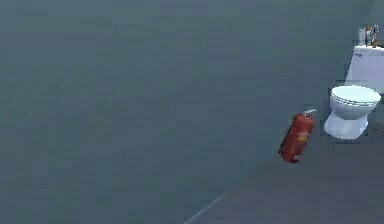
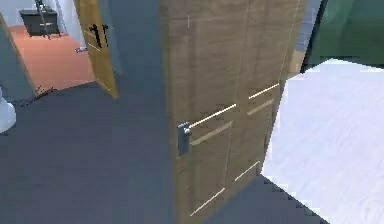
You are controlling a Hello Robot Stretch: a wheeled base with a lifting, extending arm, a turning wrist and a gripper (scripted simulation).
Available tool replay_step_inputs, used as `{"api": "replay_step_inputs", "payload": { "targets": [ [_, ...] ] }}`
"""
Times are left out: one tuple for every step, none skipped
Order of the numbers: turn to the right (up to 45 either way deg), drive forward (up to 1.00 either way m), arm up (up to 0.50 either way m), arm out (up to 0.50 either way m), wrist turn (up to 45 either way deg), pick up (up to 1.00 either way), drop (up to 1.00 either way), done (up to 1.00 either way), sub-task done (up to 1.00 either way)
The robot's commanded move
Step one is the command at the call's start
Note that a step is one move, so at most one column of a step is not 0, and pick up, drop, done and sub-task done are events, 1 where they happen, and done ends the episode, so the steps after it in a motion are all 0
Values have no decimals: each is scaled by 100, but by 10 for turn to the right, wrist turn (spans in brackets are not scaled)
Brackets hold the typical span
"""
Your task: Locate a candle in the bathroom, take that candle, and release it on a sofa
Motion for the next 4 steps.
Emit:
{"api": "replay_step_inputs", "payload": {
  "targets": [
    [360, 0, 0, 0, 0, 0, 0, 0, 0],
    [0, 75, 0, 0, 0, 0, 0, 0, 0],
    [450, 0, 0, 0, 0, 0, 0, 0, 0],
    [210, 0, 0, 0, 0, 0, 0, 0, 0]
  ]
}}
